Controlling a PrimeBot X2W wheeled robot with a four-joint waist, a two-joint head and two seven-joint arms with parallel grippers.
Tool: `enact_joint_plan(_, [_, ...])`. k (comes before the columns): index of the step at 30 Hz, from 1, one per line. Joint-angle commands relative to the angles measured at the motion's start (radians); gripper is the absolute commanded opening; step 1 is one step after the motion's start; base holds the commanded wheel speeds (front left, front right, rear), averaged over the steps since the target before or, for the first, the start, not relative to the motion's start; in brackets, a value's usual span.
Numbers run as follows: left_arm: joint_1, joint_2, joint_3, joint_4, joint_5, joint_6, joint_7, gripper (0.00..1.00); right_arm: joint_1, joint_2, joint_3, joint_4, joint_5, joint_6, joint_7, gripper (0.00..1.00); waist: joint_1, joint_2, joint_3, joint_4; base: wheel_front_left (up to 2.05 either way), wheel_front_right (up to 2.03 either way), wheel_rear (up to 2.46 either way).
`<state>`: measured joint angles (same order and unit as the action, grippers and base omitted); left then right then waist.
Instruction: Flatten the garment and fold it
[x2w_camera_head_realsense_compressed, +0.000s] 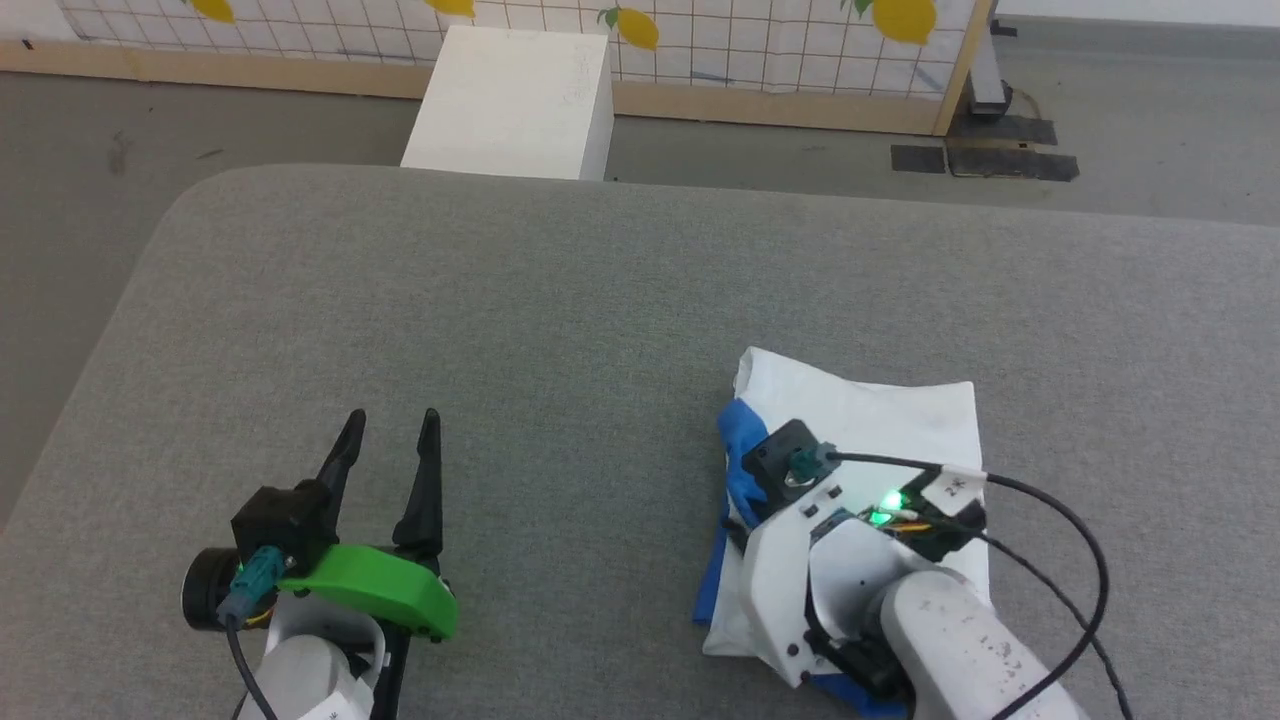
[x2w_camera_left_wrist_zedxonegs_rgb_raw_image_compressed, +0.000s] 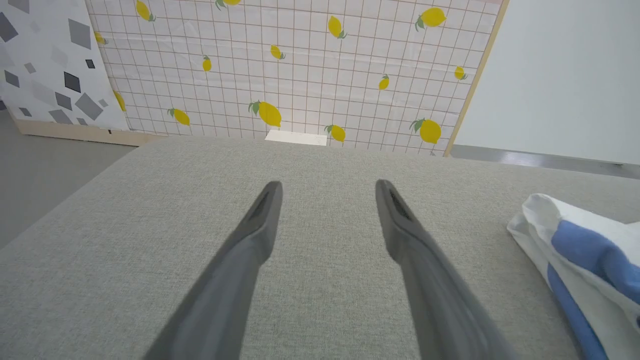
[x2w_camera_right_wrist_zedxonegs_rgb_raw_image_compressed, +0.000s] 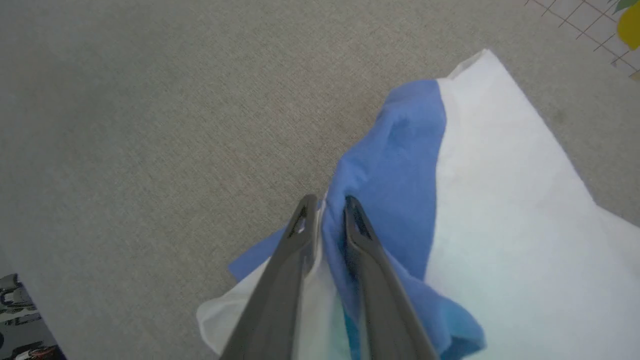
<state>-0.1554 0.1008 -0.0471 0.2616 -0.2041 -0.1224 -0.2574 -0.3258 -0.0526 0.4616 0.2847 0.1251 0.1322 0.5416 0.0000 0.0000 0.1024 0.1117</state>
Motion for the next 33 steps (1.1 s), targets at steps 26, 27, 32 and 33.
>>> enact_joint_plan(26, [0.016, -0.007, 0.018, -0.018, 0.020, -0.008, -0.004, 1.00, 0.245, 0.002, -0.546, -0.279, 0.272, -0.002, -0.298, 1.00, 0.0000, 0.0000, -0.033, -0.066, 0.00, 0.00, 0.00])
enact_joint_plan(27, [0.014, -0.006, 0.017, -0.020, 0.020, -0.008, -0.004, 1.00, 0.245, 0.002, -0.557, -0.254, 0.287, -0.002, -0.282, 1.00, 0.0000, 0.0000, -0.029, -0.066, 0.00, 0.00, 0.00])
enact_joint_plan(32, [0.006, -0.004, 0.013, -0.026, 0.022, -0.008, -0.004, 1.00, 0.228, 0.002, -0.572, -0.127, 0.322, -0.002, -0.203, 1.00, 0.0000, 0.0000, -0.012, -0.059, 0.00, 0.00, 0.00])
enact_joint_plan(33, [0.004, -0.004, 0.013, -0.027, 0.022, -0.008, -0.004, 1.00, 0.218, 0.002, -0.573, -0.097, 0.331, -0.002, -0.191, 1.00, 0.0000, 0.0000, -0.009, -0.057, 0.00, 0.00, 0.00])
